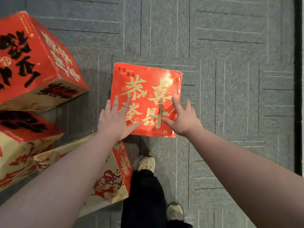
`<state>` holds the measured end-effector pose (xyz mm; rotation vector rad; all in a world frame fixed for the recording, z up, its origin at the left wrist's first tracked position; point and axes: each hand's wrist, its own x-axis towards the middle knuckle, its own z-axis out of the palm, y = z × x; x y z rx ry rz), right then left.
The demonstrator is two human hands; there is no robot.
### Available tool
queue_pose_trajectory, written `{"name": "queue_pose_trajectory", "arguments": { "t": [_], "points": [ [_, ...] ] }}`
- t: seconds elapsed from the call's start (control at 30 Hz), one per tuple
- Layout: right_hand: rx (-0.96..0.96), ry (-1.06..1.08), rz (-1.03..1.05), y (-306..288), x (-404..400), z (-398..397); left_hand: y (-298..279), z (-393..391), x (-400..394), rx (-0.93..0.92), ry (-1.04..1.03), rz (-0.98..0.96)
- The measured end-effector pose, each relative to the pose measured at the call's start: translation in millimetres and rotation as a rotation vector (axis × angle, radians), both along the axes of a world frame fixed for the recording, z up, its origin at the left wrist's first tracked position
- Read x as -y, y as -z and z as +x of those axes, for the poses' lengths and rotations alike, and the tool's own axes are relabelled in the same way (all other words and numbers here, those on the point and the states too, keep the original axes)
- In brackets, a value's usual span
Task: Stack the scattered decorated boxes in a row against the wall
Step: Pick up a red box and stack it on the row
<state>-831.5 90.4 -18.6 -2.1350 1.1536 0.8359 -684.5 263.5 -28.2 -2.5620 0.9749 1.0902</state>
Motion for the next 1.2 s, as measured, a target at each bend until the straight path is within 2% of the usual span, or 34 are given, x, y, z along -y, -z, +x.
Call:
{"name": "queue_pose_trajectory", "arguments": {
  "t": [0.37,0.53,0.73,0.97,1.2],
  "points": [
    [0.04,0.076,-0.01,68,1,6,70,11,6,0.014,-0.076,-0.002],
    [0.087,0.148,-0.011,88,-6,4,85,14,10,-0.014,-0.185,-0.044],
    [0.159,0.293,0.045,110,-11,4,96,18,10,0.035,-0.295,-0.081],
    [0.167,0.347,0.014,111,-15,-2,100,9,11,0.044,-0.319,-0.064],
    [0.11,0.383,-0.017,83,1,-37,76,-13,28,-0.003,-0.242,-0.13]
  ]
}}
